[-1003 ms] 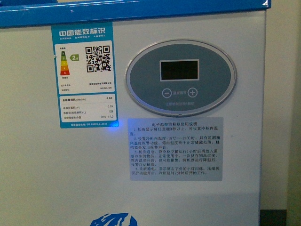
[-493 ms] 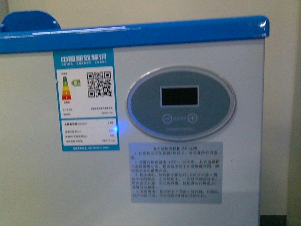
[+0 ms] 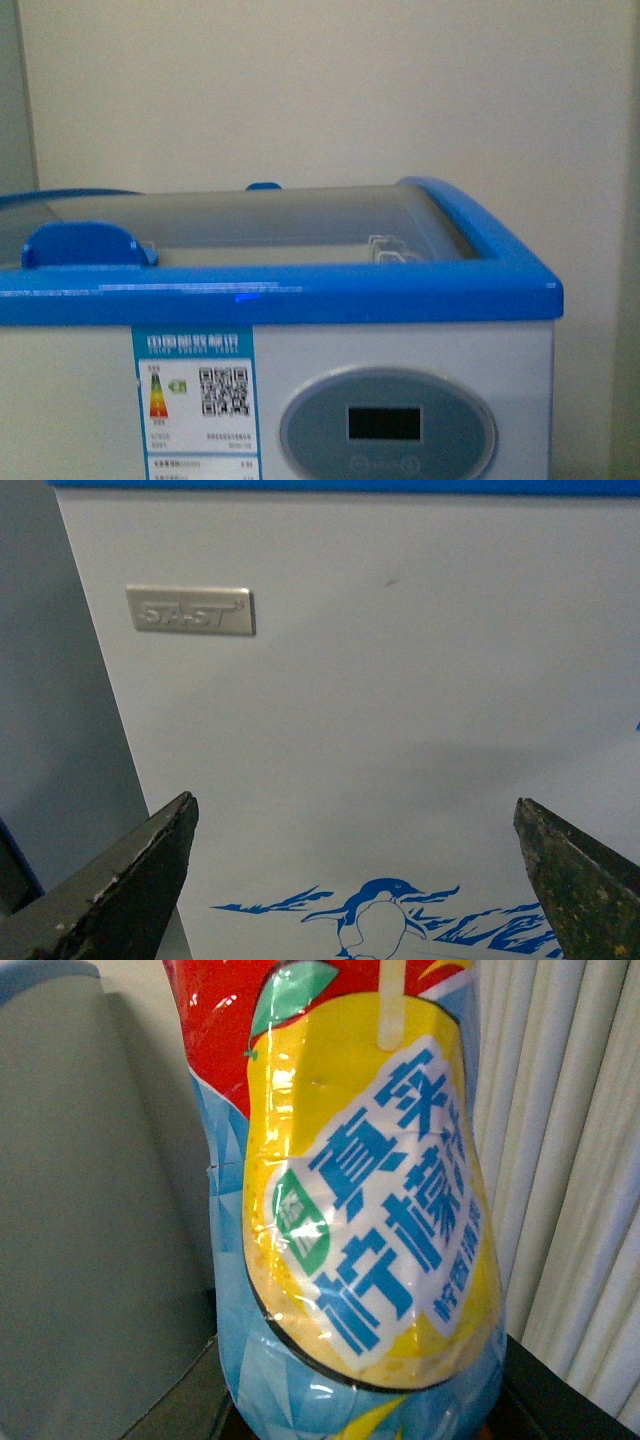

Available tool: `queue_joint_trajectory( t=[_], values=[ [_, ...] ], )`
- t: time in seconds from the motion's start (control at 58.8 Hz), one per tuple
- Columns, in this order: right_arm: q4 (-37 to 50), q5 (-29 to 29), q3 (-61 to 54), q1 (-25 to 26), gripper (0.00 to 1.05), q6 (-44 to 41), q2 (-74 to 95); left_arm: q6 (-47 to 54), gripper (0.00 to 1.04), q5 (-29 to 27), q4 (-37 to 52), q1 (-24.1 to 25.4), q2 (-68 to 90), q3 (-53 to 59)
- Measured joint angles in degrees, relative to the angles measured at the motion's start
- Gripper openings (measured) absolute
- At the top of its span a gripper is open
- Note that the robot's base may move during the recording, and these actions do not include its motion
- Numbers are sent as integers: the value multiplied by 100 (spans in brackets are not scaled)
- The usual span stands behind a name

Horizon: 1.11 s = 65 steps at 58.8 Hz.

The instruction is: Put drink in fridge

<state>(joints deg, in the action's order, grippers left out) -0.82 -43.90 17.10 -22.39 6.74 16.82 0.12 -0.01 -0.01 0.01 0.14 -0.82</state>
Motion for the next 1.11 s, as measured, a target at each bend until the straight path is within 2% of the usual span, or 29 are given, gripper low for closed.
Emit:
queue_joint_trajectory(
  t=[0.918, 0.986, 1.037, 1.105],
  values=[
    [9, -2, 4, 0, 43, -11, 2, -31, 97, 28, -20, 11, 13, -9],
    [9, -7, 4, 0, 43, -11, 2, -813, 97, 1095, -341, 313, 573, -208],
    [9, 2, 4, -4, 43, -11, 2, -1032, 97, 1633, 330, 404, 1523, -282],
    [7, -2, 4, -7, 43, -11, 2, -708, 97, 2096, 1274, 444, 2590, -428]
  ],
)
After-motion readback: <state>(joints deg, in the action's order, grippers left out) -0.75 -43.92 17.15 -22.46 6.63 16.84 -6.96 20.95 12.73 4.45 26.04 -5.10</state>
